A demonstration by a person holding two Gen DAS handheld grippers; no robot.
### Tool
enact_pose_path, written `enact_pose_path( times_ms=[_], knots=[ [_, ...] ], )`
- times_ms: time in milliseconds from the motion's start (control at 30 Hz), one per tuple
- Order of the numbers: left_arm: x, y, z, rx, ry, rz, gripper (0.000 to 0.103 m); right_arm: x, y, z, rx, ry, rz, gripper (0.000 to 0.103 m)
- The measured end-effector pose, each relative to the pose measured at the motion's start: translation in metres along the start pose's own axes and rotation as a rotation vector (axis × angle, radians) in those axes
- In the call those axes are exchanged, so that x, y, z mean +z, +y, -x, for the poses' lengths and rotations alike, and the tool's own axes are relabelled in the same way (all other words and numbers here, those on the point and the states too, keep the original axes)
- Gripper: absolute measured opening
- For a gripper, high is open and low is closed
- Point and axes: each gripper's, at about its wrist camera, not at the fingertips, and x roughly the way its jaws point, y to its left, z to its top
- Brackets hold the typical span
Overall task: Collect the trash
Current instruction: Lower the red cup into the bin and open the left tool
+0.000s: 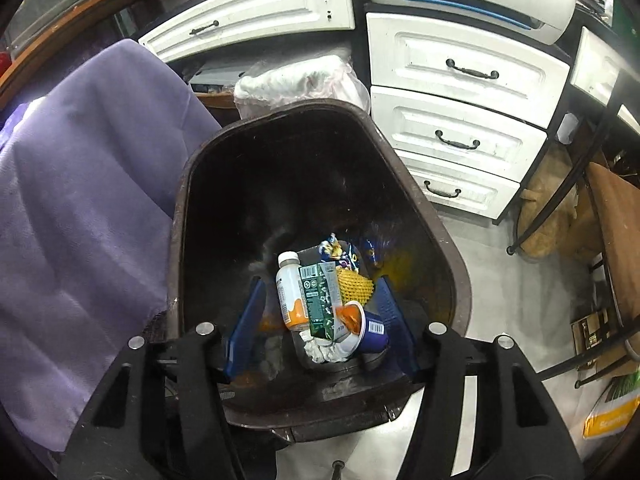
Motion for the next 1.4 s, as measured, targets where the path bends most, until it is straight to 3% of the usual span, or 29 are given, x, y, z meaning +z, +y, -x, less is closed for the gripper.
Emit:
enact_pose_path(
  times_ms=[300,567,767,1267,1400],
  knots=[
    [-0.005,-0.005,-0.032,0.004,0.043,0.022,0.07,-0.013,-0.016,0.053,-0.093,-0.105,0.056,0.058],
    [-0.013,-0.022,-0.073,0.025,0.099,-0.015,0.07,-0.033,-0.051,0.103,-0.144,-0.157,0.009,0.059],
    [-0.024,-0.03,-0.109,0.05,0.154,-0.026,0.07,-0.047,-0.074,0.132,-0.117,-0.184,-0.079,0.059],
    [-0.049,-0.032,-0.175,0.081,0.267,-0.038,0.071,-0.056,-0.074,0.168,-0.089,-0.259,-0.089,0.059],
    [-0.048,-0.037,-0.177,0.094,0.285,-0.078,0.082,-0.056,-0.074,0.168,-0.084,-0.261,-0.091,0.059]
  ],
)
